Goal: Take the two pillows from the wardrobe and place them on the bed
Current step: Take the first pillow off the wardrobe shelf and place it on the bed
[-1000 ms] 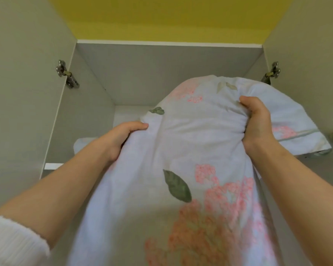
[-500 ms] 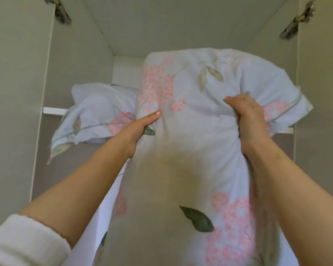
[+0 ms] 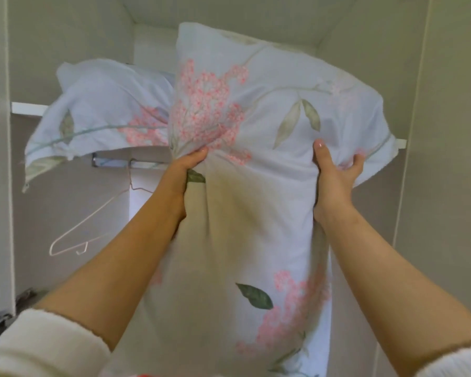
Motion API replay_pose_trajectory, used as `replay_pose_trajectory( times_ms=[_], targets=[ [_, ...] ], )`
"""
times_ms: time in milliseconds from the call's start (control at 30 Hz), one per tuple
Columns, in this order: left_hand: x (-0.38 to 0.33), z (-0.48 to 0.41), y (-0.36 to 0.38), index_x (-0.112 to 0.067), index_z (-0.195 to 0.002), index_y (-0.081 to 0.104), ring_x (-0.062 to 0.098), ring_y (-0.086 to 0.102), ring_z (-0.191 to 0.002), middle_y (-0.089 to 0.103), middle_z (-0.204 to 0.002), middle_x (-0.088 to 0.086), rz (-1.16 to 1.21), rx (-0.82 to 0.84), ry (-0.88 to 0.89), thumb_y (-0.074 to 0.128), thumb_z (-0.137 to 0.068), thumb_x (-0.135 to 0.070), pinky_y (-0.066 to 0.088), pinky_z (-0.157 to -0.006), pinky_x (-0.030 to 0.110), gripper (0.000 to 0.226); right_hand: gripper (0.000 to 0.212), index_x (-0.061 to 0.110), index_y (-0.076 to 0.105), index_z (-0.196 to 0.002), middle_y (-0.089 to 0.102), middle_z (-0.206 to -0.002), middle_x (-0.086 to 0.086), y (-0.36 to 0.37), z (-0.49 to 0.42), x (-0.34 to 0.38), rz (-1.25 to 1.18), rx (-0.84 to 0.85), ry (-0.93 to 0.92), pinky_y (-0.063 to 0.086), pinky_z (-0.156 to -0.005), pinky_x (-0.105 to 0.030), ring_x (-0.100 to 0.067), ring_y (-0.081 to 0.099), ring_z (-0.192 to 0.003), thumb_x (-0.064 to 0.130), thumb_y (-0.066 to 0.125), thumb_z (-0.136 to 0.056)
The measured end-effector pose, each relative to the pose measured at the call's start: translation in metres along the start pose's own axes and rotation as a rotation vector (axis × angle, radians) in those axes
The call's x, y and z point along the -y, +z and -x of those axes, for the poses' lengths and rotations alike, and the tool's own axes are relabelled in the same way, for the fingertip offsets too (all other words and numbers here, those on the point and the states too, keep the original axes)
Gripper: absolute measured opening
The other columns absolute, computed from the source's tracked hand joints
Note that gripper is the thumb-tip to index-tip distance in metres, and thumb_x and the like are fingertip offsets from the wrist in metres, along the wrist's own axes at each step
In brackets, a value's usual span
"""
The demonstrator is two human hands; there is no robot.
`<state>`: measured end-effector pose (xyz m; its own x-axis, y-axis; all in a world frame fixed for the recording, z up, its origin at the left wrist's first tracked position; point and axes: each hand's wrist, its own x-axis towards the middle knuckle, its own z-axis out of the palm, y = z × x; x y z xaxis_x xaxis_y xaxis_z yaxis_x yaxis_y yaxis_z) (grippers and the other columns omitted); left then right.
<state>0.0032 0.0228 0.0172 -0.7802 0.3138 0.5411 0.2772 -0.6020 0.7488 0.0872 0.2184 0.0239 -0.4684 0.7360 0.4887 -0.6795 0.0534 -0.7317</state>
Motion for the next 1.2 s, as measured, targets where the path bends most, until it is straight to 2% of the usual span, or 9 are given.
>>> replay_pose_trajectory(
  times_ms=[67,167,267,367,500,700,833,967,1200],
  targets=[
    [0.008,0.002,-0.009,-0.009,-0.102,0.064,0.016,0.071,-0.067,0.075,-0.076,0.002,-0.002,-0.029,-0.036,0.056,-0.086,-0.016,0.057,-0.055,0.025,0.019,0.075,0.021,0.030,-0.139,0.052,-0.134,-0.001,-0.005,0.000,-0.007,-0.169,0.128,0.062,0.046,-0.101,-0.040,-0.019,0.055,-0.118,0.028,0.072,-0.077],
    [0.016,0.006,-0.023,-0.007,-0.117,0.060,0.020,0.070,-0.086,0.071,-0.098,0.007,-0.087,-0.045,-0.019,0.071,-0.070,-0.025,0.057,-0.071,0.030,0.052,0.053,0.015,0.048,-0.129,0.062,-0.124,-0.004,-0.009,0.005,-0.015,-0.202,0.208,0.060,0.050,-0.096,-0.039,-0.018,0.062,-0.109,0.020,0.068,-0.081],
    [0.019,0.011,-0.033,-0.007,-0.120,0.057,0.016,0.070,-0.089,0.071,-0.101,0.004,-0.183,-0.019,0.018,0.075,-0.059,-0.030,0.058,-0.073,0.027,0.068,0.051,0.013,0.048,-0.131,0.062,-0.126,-0.005,-0.010,0.011,-0.024,-0.217,0.231,0.062,0.048,-0.099,-0.040,-0.018,0.062,-0.111,0.018,0.065,-0.083],
    [0.024,0.015,-0.044,-0.012,-0.128,0.047,0.018,0.066,-0.100,0.064,-0.118,0.007,-0.285,-0.028,0.070,0.081,-0.059,-0.030,0.057,-0.079,0.029,0.079,0.051,0.010,0.048,-0.131,0.060,-0.129,-0.008,-0.013,0.017,-0.034,-0.226,0.219,0.070,0.045,-0.102,-0.043,-0.022,0.059,-0.114,0.018,0.065,-0.084],
    [0.046,0.033,-0.062,-0.024,-0.132,0.037,0.007,0.059,-0.108,0.057,-0.124,-0.007,-0.461,-0.098,0.162,0.080,-0.045,-0.047,0.053,-0.086,0.026,0.100,0.052,0.010,0.047,-0.131,0.060,-0.128,-0.008,-0.025,0.035,-0.053,-0.208,0.204,0.076,0.046,-0.101,-0.042,-0.021,0.060,-0.113,0.018,0.064,-0.083],
    [0.089,0.053,-0.089,-0.026,-0.129,0.041,-0.004,0.057,-0.102,0.057,-0.112,-0.021,-0.455,-0.103,0.029,0.081,-0.040,-0.046,0.053,-0.087,0.023,0.099,0.051,0.011,0.047,-0.132,0.059,-0.129,-0.008,-0.049,0.072,-0.094,-0.156,0.111,0.143,0.046,-0.101,-0.044,-0.021,0.060,-0.114,0.019,0.063,-0.084],
    [0.120,0.069,-0.109,-0.021,-0.130,0.044,0.013,0.058,-0.110,0.059,-0.123,-0.004,-0.460,-0.082,-0.119,0.082,-0.038,-0.044,0.049,-0.096,0.038,0.102,0.048,0.011,0.047,-0.132,0.058,-0.131,-0.010,-0.068,0.100,-0.128,-0.102,0.024,0.213,0.044,-0.102,-0.046,-0.023,0.058,-0.116,0.017,0.059,-0.086],
    [0.159,0.086,-0.129,-0.019,-0.128,0.047,0.019,0.059,-0.110,0.060,-0.124,0.002,-0.431,-0.040,-0.284,0.084,-0.040,-0.034,0.048,-0.097,0.044,0.096,0.048,0.010,0.049,-0.131,0.058,-0.130,-0.011,-0.093,0.131,-0.163,-0.019,-0.079,0.299,0.045,-0.101,-0.046,-0.024,0.059,-0.116,0.018,0.061,-0.085],
    [0.230,0.130,-0.159,-0.022,-0.123,0.050,0.014,0.061,-0.100,0.062,-0.113,-0.002,-0.387,-0.020,-0.568,0.081,-0.063,-0.021,0.052,-0.083,0.029,0.068,0.051,0.018,0.051,-0.129,0.064,-0.122,-0.005,-0.136,0.192,-0.217,0.150,-0.302,0.469,0.054,-0.085,-0.036,-0.020,0.064,-0.106,0.020,0.067,-0.081]
  ],
)
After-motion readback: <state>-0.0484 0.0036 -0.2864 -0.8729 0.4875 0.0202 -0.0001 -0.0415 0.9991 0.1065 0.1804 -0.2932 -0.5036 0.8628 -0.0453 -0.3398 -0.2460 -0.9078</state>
